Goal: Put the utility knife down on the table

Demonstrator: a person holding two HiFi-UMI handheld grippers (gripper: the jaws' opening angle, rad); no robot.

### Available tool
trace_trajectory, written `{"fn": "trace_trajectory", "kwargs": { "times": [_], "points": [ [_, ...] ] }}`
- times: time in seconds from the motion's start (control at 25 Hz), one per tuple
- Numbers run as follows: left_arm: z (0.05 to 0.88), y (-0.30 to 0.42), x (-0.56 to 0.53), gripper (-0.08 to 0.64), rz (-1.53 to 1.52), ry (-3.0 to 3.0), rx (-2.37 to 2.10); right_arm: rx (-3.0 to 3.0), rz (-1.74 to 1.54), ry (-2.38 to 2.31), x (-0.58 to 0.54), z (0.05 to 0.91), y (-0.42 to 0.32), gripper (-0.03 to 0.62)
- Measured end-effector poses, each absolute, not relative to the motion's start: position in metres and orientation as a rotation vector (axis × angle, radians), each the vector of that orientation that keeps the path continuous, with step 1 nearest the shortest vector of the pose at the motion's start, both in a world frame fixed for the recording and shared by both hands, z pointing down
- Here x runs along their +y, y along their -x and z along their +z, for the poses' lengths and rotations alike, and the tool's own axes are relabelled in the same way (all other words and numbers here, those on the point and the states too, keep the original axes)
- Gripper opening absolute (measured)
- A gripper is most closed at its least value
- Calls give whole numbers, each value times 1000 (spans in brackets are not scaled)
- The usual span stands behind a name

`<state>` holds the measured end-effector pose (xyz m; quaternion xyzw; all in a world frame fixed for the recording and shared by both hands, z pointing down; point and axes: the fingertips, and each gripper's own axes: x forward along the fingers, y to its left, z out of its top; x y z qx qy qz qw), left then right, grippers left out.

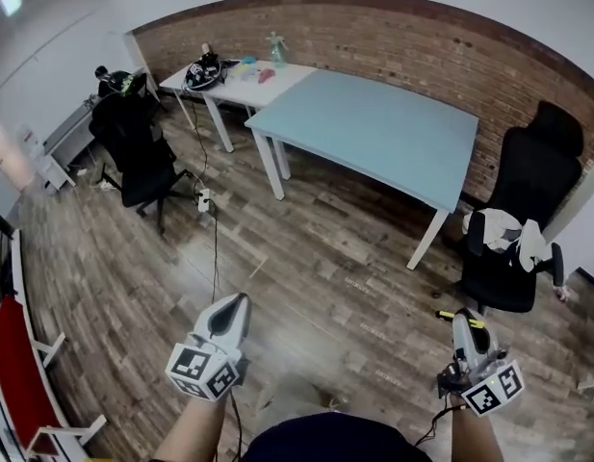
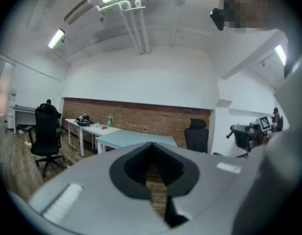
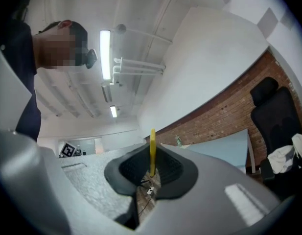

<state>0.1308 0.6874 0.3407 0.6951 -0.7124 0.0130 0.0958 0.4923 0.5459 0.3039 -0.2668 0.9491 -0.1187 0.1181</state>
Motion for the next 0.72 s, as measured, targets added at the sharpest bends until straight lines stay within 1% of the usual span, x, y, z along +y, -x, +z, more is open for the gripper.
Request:
{"fn": "trace_trajectory", "kwargs": {
  "times": [0.08, 0.28, 0.48, 0.72],
  "points": [
    [342, -121, 682, -12, 34, -2016, -2133, 2761, -320, 766, 537, 298, -488, 26],
    [338, -104, 666, -12, 65, -2011, -2134, 2759, -380, 751, 508, 305, -470, 26],
    [342, -88, 609, -12, 49, -2059, -2092, 2743, -425, 807, 459, 317, -454, 26],
    [346, -51, 547, -12, 35, -2090, -2032, 2759, -398, 834, 416, 303, -412, 26]
  ]
}}
